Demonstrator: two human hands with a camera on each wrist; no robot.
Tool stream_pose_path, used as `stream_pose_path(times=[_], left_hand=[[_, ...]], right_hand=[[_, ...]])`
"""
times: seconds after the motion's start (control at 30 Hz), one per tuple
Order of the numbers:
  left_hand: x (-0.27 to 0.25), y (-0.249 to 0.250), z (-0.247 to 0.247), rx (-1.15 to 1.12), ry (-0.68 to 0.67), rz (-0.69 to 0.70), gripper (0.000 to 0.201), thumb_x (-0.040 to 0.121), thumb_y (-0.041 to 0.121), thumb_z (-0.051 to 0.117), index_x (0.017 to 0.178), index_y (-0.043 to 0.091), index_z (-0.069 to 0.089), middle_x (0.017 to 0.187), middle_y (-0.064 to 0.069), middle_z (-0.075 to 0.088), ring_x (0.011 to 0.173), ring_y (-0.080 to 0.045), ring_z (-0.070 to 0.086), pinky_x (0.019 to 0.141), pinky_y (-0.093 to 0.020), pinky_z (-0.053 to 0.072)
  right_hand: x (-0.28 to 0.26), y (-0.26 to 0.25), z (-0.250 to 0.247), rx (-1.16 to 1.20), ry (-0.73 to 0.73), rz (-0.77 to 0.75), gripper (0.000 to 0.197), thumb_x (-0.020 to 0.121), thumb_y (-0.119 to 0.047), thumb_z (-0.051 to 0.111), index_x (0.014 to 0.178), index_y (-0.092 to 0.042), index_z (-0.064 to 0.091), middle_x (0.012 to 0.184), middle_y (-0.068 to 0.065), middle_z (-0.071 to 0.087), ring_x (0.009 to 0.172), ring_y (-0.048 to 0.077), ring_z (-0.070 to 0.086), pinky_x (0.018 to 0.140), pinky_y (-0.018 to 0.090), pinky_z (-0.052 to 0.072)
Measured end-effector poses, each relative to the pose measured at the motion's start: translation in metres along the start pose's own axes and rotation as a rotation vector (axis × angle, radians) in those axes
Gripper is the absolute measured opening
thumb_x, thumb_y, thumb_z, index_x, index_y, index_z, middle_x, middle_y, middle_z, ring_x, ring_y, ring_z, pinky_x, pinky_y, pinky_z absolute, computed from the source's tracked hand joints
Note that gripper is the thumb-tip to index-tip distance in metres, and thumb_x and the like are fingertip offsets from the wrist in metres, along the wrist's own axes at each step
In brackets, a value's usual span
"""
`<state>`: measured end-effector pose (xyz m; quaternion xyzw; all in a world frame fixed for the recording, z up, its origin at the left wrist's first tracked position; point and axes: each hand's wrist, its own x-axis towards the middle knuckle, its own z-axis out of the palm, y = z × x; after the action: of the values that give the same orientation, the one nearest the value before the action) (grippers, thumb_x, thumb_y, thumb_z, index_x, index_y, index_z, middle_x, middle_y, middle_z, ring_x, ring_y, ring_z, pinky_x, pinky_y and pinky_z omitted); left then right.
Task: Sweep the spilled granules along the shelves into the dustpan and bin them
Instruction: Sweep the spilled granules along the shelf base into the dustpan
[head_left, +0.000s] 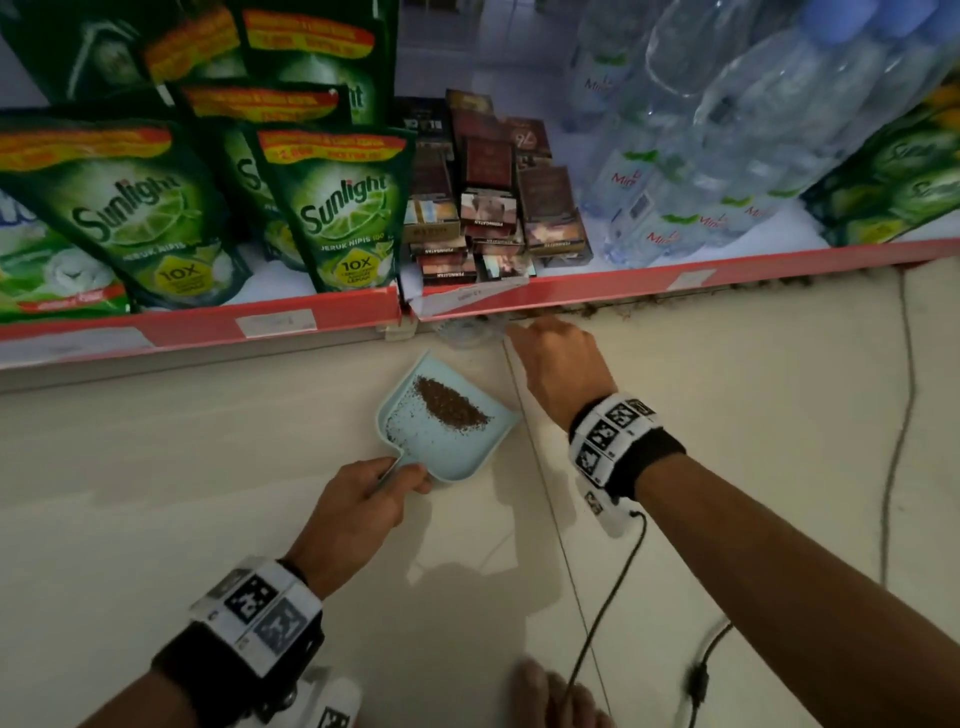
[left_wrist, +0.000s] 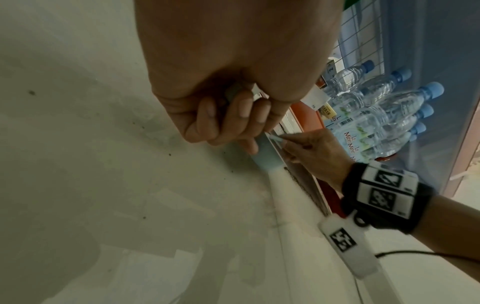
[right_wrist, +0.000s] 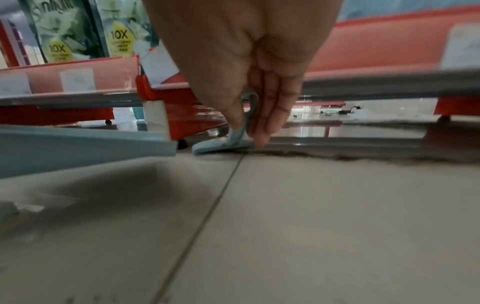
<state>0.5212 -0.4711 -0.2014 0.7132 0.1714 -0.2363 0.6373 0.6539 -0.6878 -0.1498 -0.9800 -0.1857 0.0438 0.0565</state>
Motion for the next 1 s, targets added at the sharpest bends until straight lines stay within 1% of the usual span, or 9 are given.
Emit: stream_pose_path(times=[0.1,0.2,0.3,0.4,0.5,0.63,0.77,0.87,1.0], left_hand=[[0.004,0.000,0.007,-0.005,-0.011,-0.001,0.030,0.094,0.037,0.061,0.076,0.017,0.073,0.045,0.010,0.037,0.041,-0.009,0.033,0.045,-0.022,0.028],[0.005,0.003,0.016,-0.012,-0.009,0.007,0.030,0.097,0.032,0.058,0.079,0.012,0.073,0.043,0.010,0.037,0.038,-0.006,0.034,0.047,-0.023,0.029],[0.001,0.001,0.024,-0.051,0.028,0.002,0.031,0.097,0.031,0.058,0.079,0.011,0.073,0.043,0.009,0.037,0.038,-0.005,0.034,0.045,-0.022,0.028],[-0.007,-0.007,0.027,-0.058,0.091,-0.014,0.031,0.097,0.031,0.059,0.079,0.010,0.073,0.043,0.009,0.039,0.038,-0.004,0.034,0.044,-0.020,0.028],[-0.015,-0.017,0.028,-0.063,0.153,-0.047,0.032,0.097,0.031,0.059,0.077,0.010,0.073,0.044,0.009,0.039,0.038,-0.004,0.035,0.043,-0.019,0.029],[-0.021,-0.025,0.030,-0.079,0.209,-0.049,0.032,0.097,0.032,0.060,0.073,0.015,0.074,0.045,0.008,0.039,0.039,-0.004,0.036,0.042,-0.016,0.030],[-0.017,-0.024,0.038,-0.094,0.282,-0.040,0.031,0.097,0.027,0.060,0.072,0.012,0.072,0.046,0.007,0.036,0.039,-0.006,0.033,0.039,-0.014,0.028],[-0.019,-0.015,0.052,-0.104,0.326,-0.035,0.032,0.097,0.027,0.060,0.070,0.014,0.072,0.045,0.007,0.036,0.038,-0.007,0.032,0.040,-0.013,0.028],[-0.026,-0.008,0.062,-0.119,0.290,-0.026,0.030,0.097,0.025,0.060,0.071,0.015,0.072,0.045,0.008,0.036,0.039,-0.005,0.033,0.040,-0.012,0.029]], right_hand=[[-0.021,0.028,-0.019,-0.097,-0.060,0.049,0.026,0.093,-0.010,0.052,0.112,-0.016,0.069,0.084,0.015,0.064,0.077,0.039,0.064,0.064,0.038,0.047],[-0.035,0.045,-0.037,0.082,0.091,0.062,0.019,0.094,-0.013,0.061,0.105,-0.014,0.075,0.077,0.016,0.068,0.070,0.041,0.064,0.062,0.045,0.053],[-0.026,0.036,-0.033,0.269,0.225,-0.009,0.018,0.091,-0.011,0.066,0.105,-0.012,0.077,0.088,0.012,0.076,0.074,0.034,0.070,0.067,0.044,0.057],[-0.008,0.014,-0.017,0.375,0.266,-0.107,0.020,0.089,-0.006,0.067,0.106,-0.011,0.077,0.104,0.008,0.076,0.093,0.026,0.072,0.085,0.041,0.058],[0.006,0.007,-0.011,0.348,0.149,-0.210,0.019,0.091,-0.002,0.062,0.102,-0.005,0.077,0.106,0.014,0.075,0.094,0.032,0.070,0.085,0.043,0.057],[0.003,0.046,-0.019,0.075,-0.066,-0.357,0.027,0.093,-0.003,0.056,0.113,-0.011,0.072,0.121,0.014,0.067,0.102,0.034,0.067,0.084,0.045,0.055],[-0.006,0.093,-0.033,0.149,0.087,-0.410,0.020,0.092,-0.005,0.063,0.106,-0.012,0.076,0.102,0.012,0.073,0.088,0.033,0.070,0.075,0.045,0.057],[-0.001,0.082,-0.036,0.270,0.149,-0.442,0.018,0.094,-0.011,0.064,0.107,-0.013,0.076,0.103,0.008,0.075,0.088,0.028,0.071,0.077,0.043,0.058],[0.016,0.050,-0.025,0.285,-0.009,-0.476,0.024,0.097,-0.009,0.059,0.116,-0.012,0.073,0.110,0.010,0.072,0.093,0.031,0.069,0.082,0.042,0.056]])
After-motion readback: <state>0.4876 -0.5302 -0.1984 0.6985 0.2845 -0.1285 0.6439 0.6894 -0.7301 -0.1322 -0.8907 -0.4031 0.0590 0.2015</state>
